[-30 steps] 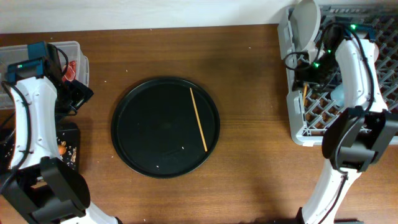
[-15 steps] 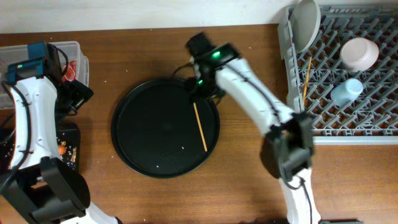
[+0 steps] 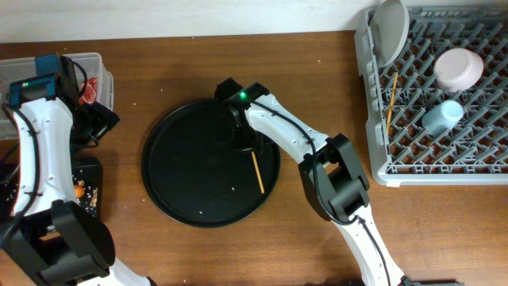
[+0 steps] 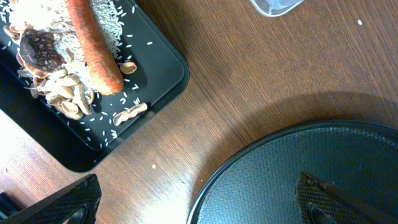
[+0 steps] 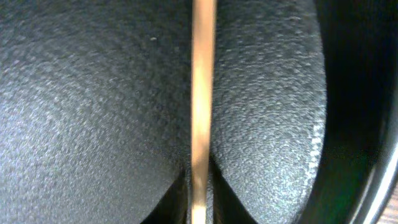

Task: Sort waste into correct bins and load items into the dishwasher rack
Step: 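Return the right gripper to the tray and grasp the other chopstick, then carry the second chopstick to the rack and insert it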

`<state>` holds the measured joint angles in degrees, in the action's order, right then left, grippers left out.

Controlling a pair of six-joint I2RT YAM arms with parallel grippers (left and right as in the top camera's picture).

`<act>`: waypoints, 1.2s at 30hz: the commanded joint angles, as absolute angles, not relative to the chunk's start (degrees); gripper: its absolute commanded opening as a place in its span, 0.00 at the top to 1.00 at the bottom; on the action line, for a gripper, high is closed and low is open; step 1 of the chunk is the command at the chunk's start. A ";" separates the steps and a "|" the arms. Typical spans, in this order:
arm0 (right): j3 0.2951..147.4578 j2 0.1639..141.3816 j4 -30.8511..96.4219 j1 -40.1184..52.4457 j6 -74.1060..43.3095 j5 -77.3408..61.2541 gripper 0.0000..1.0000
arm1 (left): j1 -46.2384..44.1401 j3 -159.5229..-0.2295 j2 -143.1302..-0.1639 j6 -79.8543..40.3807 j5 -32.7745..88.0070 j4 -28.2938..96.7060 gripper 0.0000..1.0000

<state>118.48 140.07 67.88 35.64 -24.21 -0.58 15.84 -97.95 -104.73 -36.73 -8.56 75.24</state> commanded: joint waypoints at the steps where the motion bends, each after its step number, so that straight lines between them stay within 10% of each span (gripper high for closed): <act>1: 116.57 141.12 67.48 36.05 -25.67 -0.78 0.96 | 15.92 -98.17 -104.05 -37.32 -8.80 75.31 0.01; 15: 150.82 131.81 96.66 12.82 -12.29 8.86 0.96 | 15.92 -98.19 -104.05 -37.34 -8.80 75.33 0.01; 24: 145.38 131.94 94.70 -6.04 -4.64 8.21 0.96 | 15.92 -98.19 -104.05 -37.34 -8.80 75.31 0.01; 36: 121.01 131.94 81.12 -7.86 -3.40 8.01 0.90 | 15.92 -98.19 -104.05 -37.32 -8.80 75.31 0.01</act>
<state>121.56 132.40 81.12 -7.75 -3.81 7.68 15.84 -97.93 -104.73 -36.75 -8.56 75.35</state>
